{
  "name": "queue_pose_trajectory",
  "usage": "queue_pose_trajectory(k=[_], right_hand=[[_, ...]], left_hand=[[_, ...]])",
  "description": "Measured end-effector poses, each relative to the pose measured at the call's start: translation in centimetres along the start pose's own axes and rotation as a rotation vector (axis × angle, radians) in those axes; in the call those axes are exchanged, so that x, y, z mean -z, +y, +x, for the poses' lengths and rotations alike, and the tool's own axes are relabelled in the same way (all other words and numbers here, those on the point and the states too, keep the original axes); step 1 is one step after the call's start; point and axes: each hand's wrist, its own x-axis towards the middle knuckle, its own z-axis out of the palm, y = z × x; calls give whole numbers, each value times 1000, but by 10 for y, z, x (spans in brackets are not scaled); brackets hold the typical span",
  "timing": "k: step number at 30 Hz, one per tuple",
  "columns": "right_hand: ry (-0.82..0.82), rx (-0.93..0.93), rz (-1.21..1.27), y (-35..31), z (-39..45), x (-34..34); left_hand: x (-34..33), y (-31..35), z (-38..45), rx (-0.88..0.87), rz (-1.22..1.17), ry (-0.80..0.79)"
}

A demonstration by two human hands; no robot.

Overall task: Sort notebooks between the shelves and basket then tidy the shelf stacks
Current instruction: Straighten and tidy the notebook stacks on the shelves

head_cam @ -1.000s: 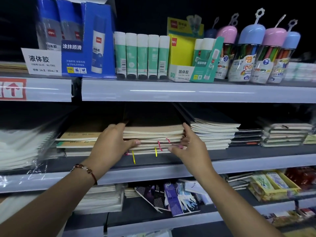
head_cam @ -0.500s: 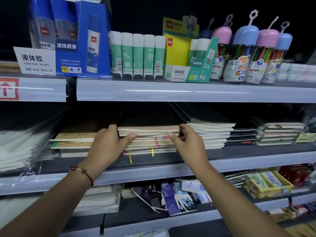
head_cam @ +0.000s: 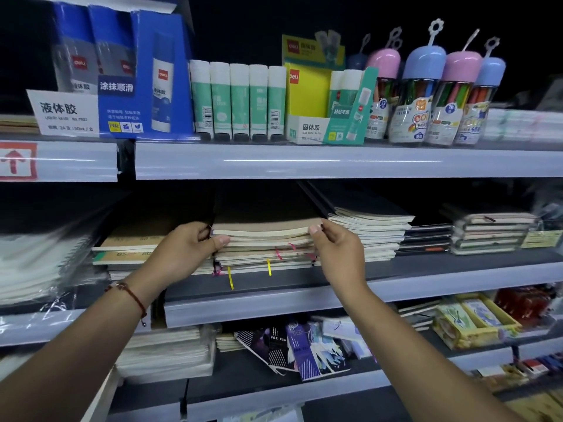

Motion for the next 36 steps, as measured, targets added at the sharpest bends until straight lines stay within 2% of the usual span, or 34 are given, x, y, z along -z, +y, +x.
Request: queue_pose_trajectory(k=[3, 8, 10, 13, 14, 17, 20, 23, 25, 27, 29, 33, 36], right_hand=[[1, 18, 48, 9, -2, 2], [3, 74, -37, 16, 2, -4], [12, 109, -108, 17, 2, -5], [-31, 63, -97, 16, -2, -7], [-46, 39, -103, 13, -5, -7], [-38, 26, -103, 3, -18, -3], [-61, 138, -135, -6, -33, 2], [-260, 361, -463, 6, -35, -4], [-294, 450, -630, 21, -27, -7], [-287, 472, -670, 30, -19, -8], [-284, 487, -667, 36, -16, -10], [-252, 532, -624, 44, -17, -10], [-171, 537, -500, 46, -16, -3]], left_hand=[[1, 2, -8, -54, -133, -70], [-3, 4, 0, 41, 261, 46], [-10, 10, -3, 51, 358, 85], [-23, 16, -11, 3, 427, 186], [-28, 16, -13, -4, 374, 238], [-46, 22, -20, 57, 5, 344], [-60, 32, -23, 142, -449, 450], [-62, 43, -21, 227, -767, 515], [-63, 46, -20, 252, -805, 514], [-65, 52, -24, 211, -739, 507], [-68, 52, -28, 150, -562, 470], [-69, 51, -37, 73, 25, 357], [-63, 44, -38, -84, 434, 390]])
